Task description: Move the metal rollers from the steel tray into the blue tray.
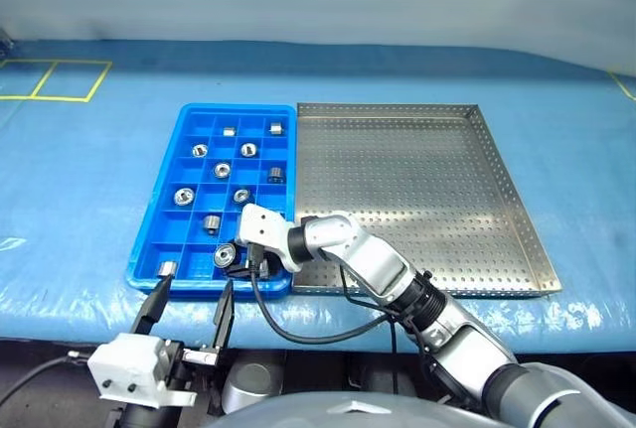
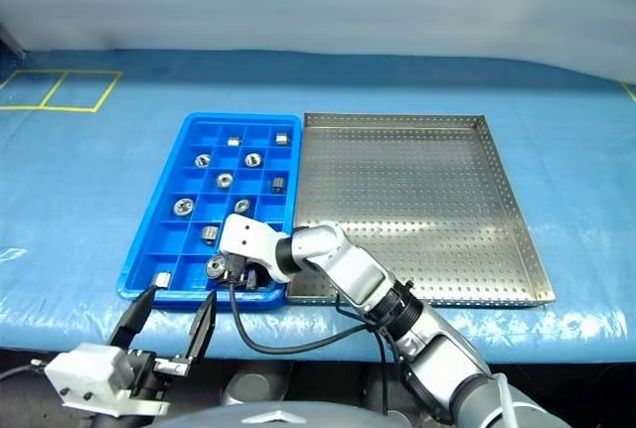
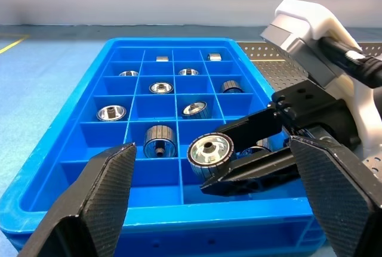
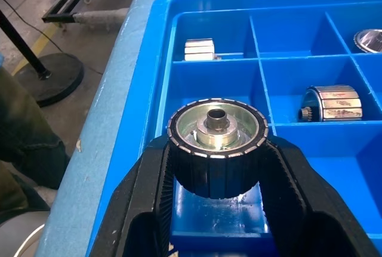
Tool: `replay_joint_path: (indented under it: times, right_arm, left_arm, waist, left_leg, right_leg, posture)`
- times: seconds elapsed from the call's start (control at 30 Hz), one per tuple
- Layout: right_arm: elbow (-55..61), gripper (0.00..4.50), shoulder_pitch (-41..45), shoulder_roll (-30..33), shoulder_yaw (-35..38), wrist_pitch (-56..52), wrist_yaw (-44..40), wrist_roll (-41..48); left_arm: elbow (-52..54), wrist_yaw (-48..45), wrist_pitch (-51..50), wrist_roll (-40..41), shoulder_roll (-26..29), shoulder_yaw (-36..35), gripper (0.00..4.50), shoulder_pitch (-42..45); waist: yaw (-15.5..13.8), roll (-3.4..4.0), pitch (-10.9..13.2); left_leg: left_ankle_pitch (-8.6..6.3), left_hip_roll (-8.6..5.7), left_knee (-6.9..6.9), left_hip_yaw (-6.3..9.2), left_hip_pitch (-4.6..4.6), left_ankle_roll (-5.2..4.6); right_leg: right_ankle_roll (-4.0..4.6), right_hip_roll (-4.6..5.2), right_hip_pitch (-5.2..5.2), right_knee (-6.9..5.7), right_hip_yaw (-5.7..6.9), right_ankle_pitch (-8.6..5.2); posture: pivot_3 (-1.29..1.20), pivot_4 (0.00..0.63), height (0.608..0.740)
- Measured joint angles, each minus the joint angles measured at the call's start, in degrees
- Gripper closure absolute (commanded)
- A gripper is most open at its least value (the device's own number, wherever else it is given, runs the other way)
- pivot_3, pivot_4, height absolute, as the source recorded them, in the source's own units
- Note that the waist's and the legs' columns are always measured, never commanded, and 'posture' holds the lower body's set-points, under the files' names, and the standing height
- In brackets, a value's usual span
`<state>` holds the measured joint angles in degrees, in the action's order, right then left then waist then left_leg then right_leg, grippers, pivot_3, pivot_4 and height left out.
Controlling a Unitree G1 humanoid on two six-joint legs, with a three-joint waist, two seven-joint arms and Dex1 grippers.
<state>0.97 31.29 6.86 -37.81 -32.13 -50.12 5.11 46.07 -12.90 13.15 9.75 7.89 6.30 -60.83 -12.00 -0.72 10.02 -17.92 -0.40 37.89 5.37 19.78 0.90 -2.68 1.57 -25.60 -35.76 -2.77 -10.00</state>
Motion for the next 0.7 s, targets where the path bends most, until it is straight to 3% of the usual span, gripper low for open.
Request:
replay_joint_path:
  times: [0.27,0.43,0.7]
  right_arm:
    - [1.53,0.16,-0.91,-1.06,2.11,-2.12,2.34,0.0]
    - [3.7,0.04,-2.61,-0.64,7.57,-3.28,4.51,2.5]
    - [9.04,0.04,-6.11,3.43,19.33,-3.33,12.23,3.17]
  left_arm:
    - [-0.33,-1.46,-2.34,2.46,3.24,-1.23,0.0,4.38]
    - [-0.33,-2.77,-6.63,5.65,6.65,-4.3,0.0,9.58]
    - [-1.99,-4.16,-16.87,11.4,13.15,-12.18,0.0,25.57]
  waist:
    - [0.35,0.02,0.0]
    - [1.59,0.06,0.04]
    - [7.83,0.07,0.02]
  left_leg:
    - [-0.04,0.0,-0.01,-0.01,-0.01,0.05]
    - [-0.05,0.0,0.08,0.0,0.03,0.08]
    - [0.0,0.02,0.03,-0.02,-0.08,0.16]
  right_leg:
    - [0.0,0.0,0.0,0.01,0.0,-0.02]
    - [0.0,0.0,0.0,-0.01,0.03,-0.03]
    - [0.0,-0.01,0.08,-0.07,0.01,0.02]
  posture:
    - [0.36,0.15,0.74]
    - [0.25,0.15,0.74]
    - [0.11,0.15,0.74]
